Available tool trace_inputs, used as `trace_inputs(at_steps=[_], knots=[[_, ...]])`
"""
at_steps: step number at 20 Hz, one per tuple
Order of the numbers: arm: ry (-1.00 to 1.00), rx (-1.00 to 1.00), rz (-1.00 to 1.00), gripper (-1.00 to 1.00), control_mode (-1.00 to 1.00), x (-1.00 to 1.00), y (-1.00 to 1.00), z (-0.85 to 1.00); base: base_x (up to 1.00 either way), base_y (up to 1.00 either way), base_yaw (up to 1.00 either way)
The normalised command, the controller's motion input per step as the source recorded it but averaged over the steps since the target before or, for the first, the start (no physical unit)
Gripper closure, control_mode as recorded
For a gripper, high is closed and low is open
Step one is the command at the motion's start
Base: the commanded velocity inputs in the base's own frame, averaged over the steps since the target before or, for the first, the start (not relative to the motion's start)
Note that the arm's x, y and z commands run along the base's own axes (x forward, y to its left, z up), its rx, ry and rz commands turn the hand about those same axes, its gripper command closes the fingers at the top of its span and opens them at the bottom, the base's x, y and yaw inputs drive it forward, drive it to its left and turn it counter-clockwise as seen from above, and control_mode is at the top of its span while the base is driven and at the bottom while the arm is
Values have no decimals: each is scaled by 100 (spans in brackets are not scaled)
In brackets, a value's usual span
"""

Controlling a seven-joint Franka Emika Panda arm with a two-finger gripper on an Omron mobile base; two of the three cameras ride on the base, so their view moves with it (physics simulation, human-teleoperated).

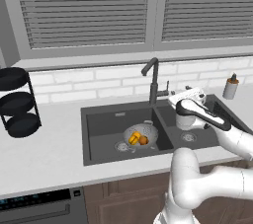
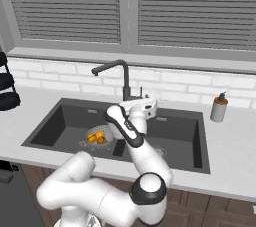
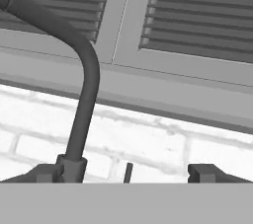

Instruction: Put the colander in the sink, put the tangerine, peach, orange in the colander, and turn on the sink faucet and pour water over the colander.

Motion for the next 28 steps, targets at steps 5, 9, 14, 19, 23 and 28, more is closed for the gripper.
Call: trace_inputs(at_steps=[5,9,14,19,23,28], knots=[[8,16,-14,-100,-100,35,-16,0,0,0,0],[2,13,-10,-100,-100,27,-11,0,0,0,0],[1,4,1,-100,-100,10,0,10,0,0,0],[7,0,11,-100,-100,0,0,13,0,0,0],[4,0,7,-100,-100,8,0,1,0,0,0],[0,0,3,-100,-100,6,17,0,0,0,0]])
